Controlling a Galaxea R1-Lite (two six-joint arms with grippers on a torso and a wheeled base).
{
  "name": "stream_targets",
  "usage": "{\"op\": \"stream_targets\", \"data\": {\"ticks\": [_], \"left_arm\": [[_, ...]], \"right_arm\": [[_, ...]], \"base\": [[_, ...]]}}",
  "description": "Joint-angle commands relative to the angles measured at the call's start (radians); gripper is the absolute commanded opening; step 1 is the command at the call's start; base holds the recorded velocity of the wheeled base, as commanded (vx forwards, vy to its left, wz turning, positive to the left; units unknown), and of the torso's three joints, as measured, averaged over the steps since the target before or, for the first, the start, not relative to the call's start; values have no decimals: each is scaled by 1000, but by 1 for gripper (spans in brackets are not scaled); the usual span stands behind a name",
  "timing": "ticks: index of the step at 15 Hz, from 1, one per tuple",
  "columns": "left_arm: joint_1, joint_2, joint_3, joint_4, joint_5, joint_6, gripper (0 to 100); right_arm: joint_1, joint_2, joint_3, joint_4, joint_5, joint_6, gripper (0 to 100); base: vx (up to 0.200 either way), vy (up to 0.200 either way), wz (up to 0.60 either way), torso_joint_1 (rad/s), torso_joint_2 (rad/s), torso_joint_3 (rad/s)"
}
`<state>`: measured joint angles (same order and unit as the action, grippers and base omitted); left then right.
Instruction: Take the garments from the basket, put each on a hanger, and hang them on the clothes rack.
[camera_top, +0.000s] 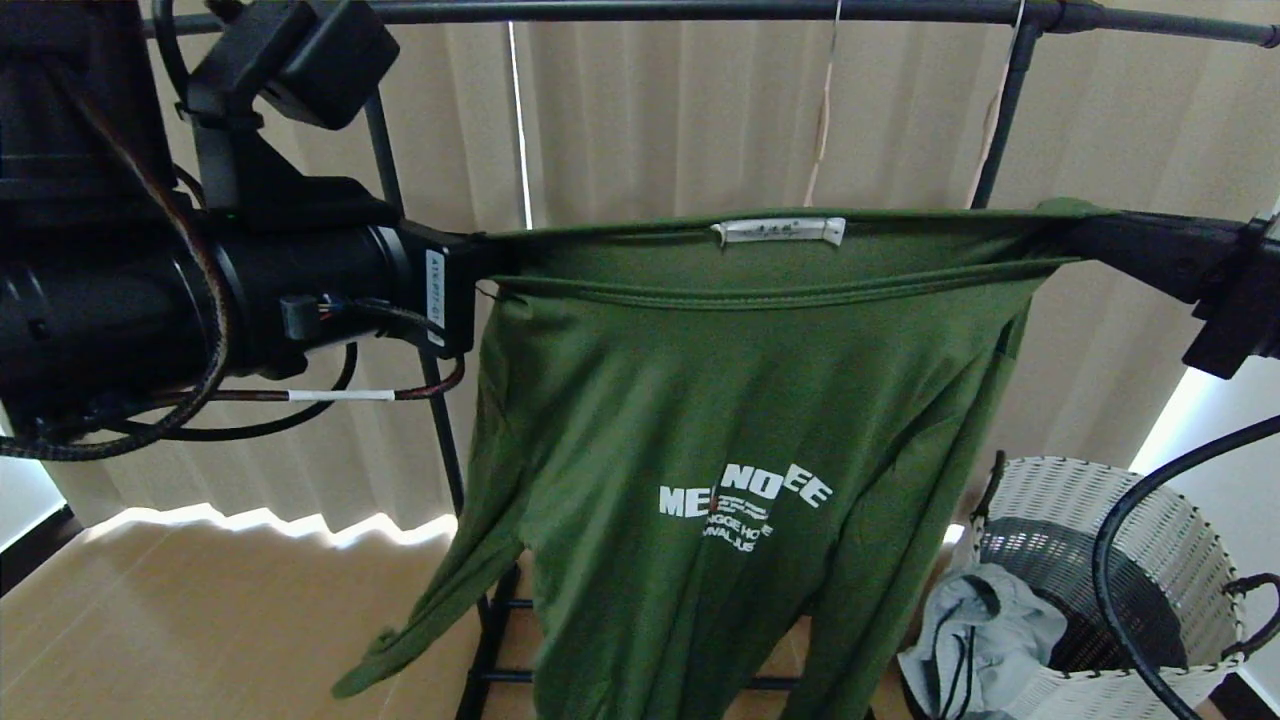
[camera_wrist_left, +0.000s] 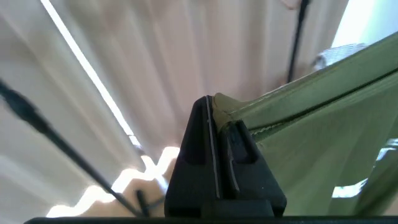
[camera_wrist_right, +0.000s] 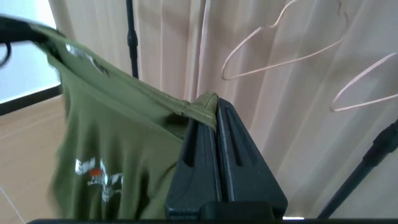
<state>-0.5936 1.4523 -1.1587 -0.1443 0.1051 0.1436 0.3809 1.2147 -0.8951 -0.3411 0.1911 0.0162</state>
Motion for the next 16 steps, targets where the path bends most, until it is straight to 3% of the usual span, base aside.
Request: {"op": "stream_targets", "data": {"ticks": [1, 5, 8, 11, 14, 16], "left_arm": [[18, -6, -22, -1, 4, 5, 0], [21, -9, -21, -5, 2, -22, 0], [21, 6, -59, -6, 1, -39, 0], [20, 5, -104, -3, 2, -29, 0], [20, -1, -59, -5, 7, -32, 0], [15, 5, -21, -17, 4, -41, 0]], "right_arm": [[0, 34, -5, -1, -4, -2, 0], [-13, 101, -31, -3, -22, -2, 0], [-30, 151, -91, -4, -94, 7, 0], [-28, 157, -107, -115, -96, 10, 0], [-28, 163, -102, -148, -91, 18, 0], [-30, 160, -94, -147, -93, 68, 0]], "base": [[0, 0, 0, 0, 0, 0], [0, 0, 0, 0, 0, 0], [0, 0, 0, 0, 0, 0], [0, 0, 0, 0, 0, 0], [0, 0, 0, 0, 0, 0], [0, 0, 0, 0, 0, 0]]}}
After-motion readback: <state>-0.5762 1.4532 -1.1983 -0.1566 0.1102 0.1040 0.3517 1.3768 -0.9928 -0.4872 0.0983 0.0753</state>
